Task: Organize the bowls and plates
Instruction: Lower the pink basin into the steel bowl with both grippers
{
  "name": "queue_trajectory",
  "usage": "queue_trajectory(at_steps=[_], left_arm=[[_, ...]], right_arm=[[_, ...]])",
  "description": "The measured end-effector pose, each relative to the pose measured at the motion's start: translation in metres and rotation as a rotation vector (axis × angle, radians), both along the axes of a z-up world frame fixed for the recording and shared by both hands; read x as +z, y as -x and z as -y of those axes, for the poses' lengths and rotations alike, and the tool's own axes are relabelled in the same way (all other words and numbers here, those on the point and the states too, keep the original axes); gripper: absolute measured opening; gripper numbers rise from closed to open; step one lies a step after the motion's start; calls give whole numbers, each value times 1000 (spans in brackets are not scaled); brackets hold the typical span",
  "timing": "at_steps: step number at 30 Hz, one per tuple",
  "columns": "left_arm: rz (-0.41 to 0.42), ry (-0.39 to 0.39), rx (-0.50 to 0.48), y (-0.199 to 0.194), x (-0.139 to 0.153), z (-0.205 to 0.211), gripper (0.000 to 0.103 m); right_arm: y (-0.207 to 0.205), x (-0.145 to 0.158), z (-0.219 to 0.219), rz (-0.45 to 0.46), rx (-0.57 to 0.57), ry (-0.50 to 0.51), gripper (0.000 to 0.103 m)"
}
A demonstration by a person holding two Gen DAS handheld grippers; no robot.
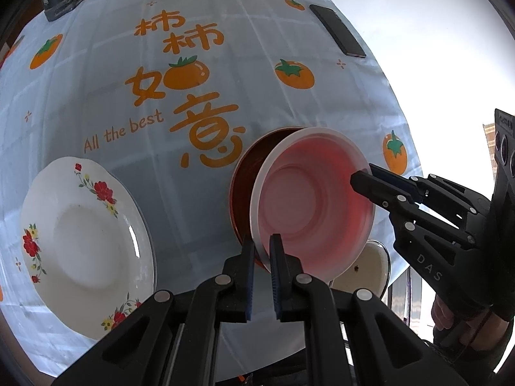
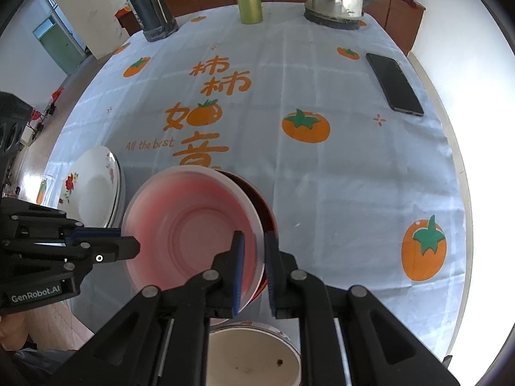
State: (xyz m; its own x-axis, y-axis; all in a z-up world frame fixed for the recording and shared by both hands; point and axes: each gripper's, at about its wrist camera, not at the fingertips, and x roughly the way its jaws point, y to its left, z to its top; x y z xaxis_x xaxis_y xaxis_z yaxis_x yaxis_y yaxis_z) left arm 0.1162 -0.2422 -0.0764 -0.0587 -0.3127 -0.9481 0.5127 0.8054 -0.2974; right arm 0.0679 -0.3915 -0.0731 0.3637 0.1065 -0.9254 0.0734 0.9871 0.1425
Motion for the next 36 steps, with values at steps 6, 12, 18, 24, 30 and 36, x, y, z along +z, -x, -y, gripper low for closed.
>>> queue_trajectory(at_steps=[6,12,18,24,30,36], left_arm=[[-6,-7,3,-2,-3,0,10],[-18,-12,4,-3,-7,1,10],[-38,-5,6,-4,-10,1,10],[-37,-6,5,-4,-10,1,10],[-33,-9,2,-5,-11,3,10],[-11,-17,-9,-3,-11,6,11]], right_arm=[[-3,-3,0,-6,4,-2,13],[-4,-6,-1,-13,6,-2,13],[-6,-7,1,-17,2,1,13],[-7,-9,2,-20,2,1,13],[-9,-11,4,-21,1,0,13],[-10,-11,5,-22,2,0,13]])
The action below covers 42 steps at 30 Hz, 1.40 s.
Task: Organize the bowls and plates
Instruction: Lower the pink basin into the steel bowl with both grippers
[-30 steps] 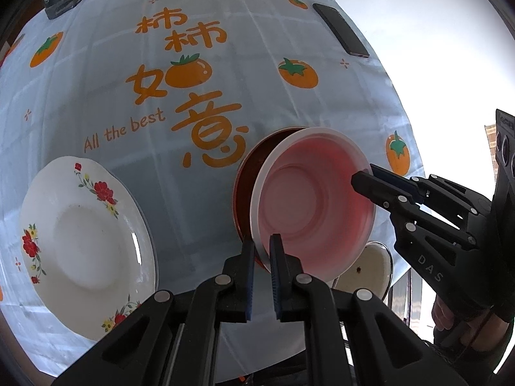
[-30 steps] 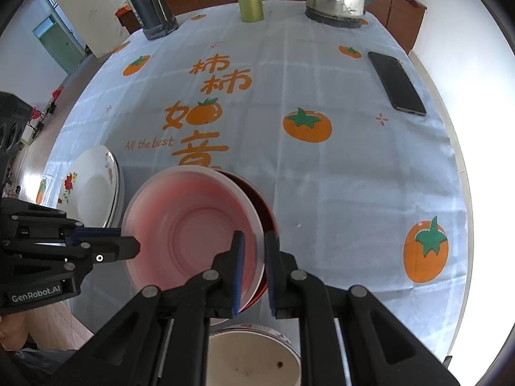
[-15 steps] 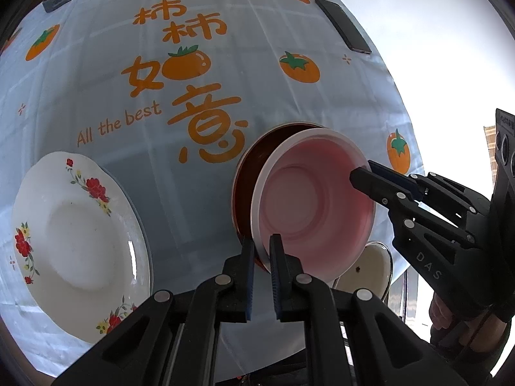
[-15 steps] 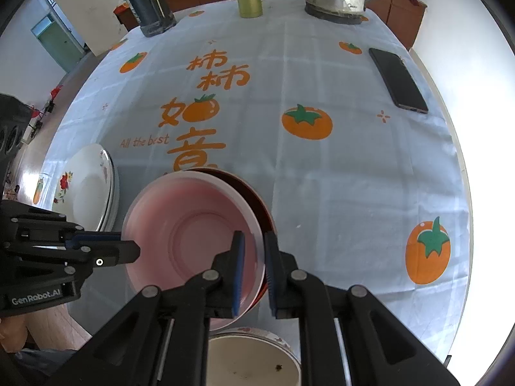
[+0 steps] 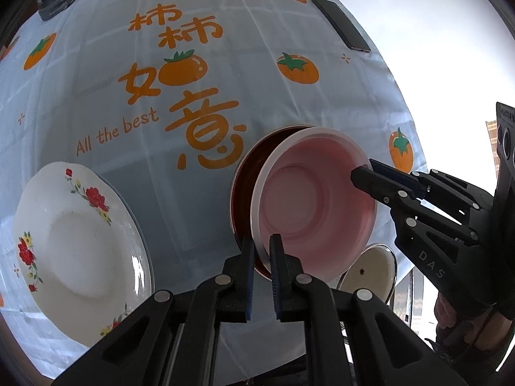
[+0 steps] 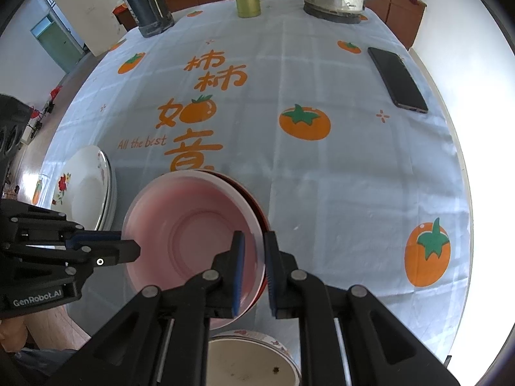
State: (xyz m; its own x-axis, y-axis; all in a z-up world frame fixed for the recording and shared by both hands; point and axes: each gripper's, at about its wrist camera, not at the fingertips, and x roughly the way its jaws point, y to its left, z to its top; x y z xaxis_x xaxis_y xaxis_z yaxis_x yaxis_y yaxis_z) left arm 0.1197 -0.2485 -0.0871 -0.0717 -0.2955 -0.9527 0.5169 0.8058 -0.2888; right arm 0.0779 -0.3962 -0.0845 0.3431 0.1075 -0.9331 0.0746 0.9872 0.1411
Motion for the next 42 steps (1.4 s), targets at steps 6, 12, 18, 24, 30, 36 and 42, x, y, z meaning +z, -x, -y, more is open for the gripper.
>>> queue_trajectory(at_steps=[6,12,18,24,30,36,42], left_arm=[[-5,5,3,-1,-2,0,11],[11,1,-3,0,-1,1,11],[63,-22,-30,4,2,4,11],[67,-19,-26,3,3,2,11],[94,-33,-30,4,5,2,11],[91,-26,-24,3,4,2,11],[102,-32,-29,2,5,4,12]], right_arm=[[0,0,-1,-2,5,4,13],[0,1,-1,-3,10,5,13],[0,0,0,0,12,4,13],[0,0,-2,2,11,4,13],[-1,1,-3,4,14,3,13],[-1,0,-3,6,12,4,13],[-1,1,-4,9,14,15,13]])
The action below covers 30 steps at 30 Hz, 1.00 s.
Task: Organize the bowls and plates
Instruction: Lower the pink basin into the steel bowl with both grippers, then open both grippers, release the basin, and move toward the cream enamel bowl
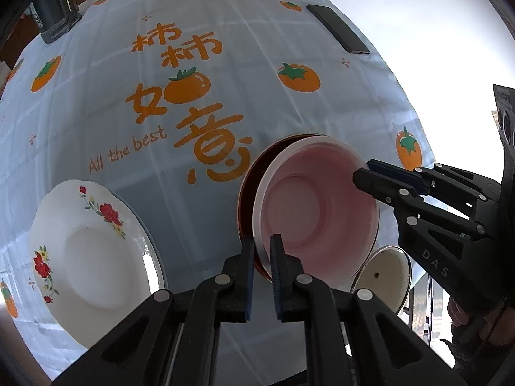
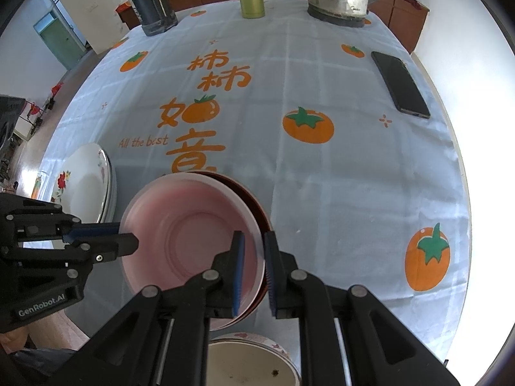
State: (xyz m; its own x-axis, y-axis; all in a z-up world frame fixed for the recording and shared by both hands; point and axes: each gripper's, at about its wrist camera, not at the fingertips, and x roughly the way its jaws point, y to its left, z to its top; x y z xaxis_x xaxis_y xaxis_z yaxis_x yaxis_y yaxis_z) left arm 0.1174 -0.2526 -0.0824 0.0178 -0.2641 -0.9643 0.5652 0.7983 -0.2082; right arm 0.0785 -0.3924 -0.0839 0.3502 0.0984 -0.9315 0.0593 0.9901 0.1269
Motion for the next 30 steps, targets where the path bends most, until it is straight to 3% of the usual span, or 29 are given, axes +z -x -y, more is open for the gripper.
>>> queue_trajectory(at_steps=[3,5,7,11,15,19,24,30], left_arm=[[1,9,-5,0,2,2,29],[22,4,-1,0,5,2,64],[33,28,5,-1,10,0,71],[95,-4,1,-3,13,-2,74],[70,28,20,-3,13,-11,74],[98,-9,12,4,14,-14,74],[127,-37,16,13,19,-24,74],[112,-47,1,33,21,-33,74]], right_arm=[[-1,0,1,3,-1,10,13],[-1,0,1,3,0,13,13],[-1,1,3,10,-8,21,15],[1,5,5,24,-13,29,18],[8,15,9,59,-34,35,37],[19,20,14,66,-50,41,39],[44,25,16,64,-64,49,50],[76,22,12,35,-74,43,51]])
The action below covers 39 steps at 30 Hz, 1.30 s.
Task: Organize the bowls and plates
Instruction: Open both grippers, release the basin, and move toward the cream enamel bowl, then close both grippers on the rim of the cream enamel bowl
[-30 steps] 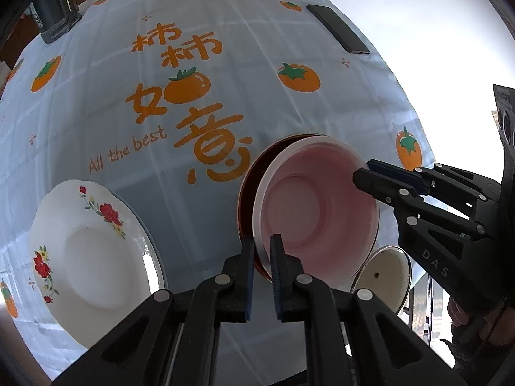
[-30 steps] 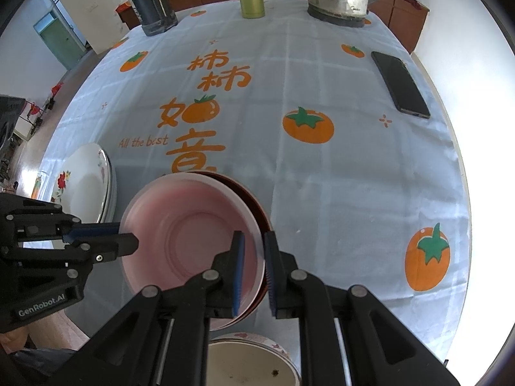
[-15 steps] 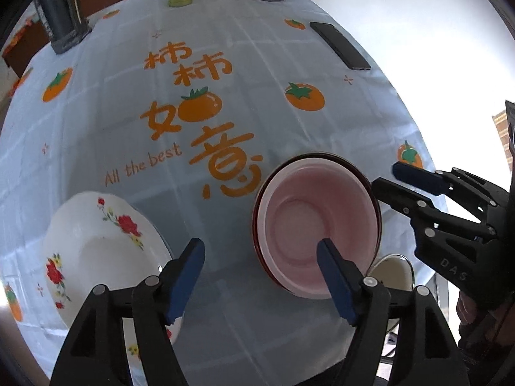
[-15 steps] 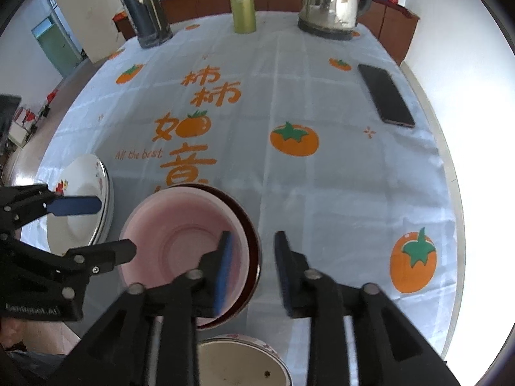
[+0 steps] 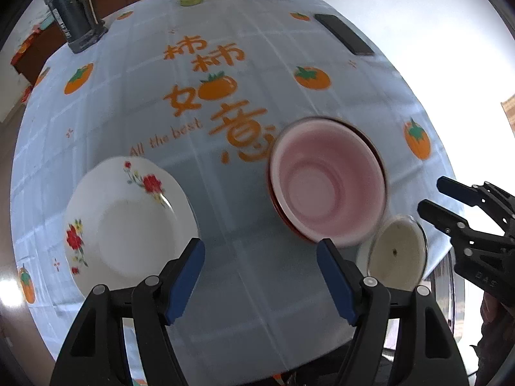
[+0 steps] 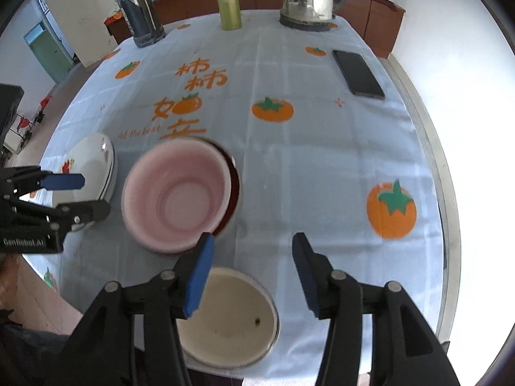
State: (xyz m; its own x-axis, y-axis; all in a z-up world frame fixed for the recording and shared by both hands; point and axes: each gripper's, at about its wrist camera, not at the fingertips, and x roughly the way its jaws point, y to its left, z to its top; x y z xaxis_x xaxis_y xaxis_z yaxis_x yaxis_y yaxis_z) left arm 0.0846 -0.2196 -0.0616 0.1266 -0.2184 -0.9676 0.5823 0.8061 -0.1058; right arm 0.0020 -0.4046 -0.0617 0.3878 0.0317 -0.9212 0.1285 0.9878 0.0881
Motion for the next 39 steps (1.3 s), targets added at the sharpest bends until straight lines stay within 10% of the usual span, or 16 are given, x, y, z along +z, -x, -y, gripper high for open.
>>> queue_trajectory(at_steps=[17,32,39], left_arm=[[-86,40,-189,70,-9,35,73],[-179,22,-258,88,-43,65,18],[-175,16,-248,85,-45,63,12]], right_arm=[[55,-33,1,-89,-42,-29,49],[70,-44,1,-113,-49,-65,16],[72,-43,5,-93,-70,-93,9]])
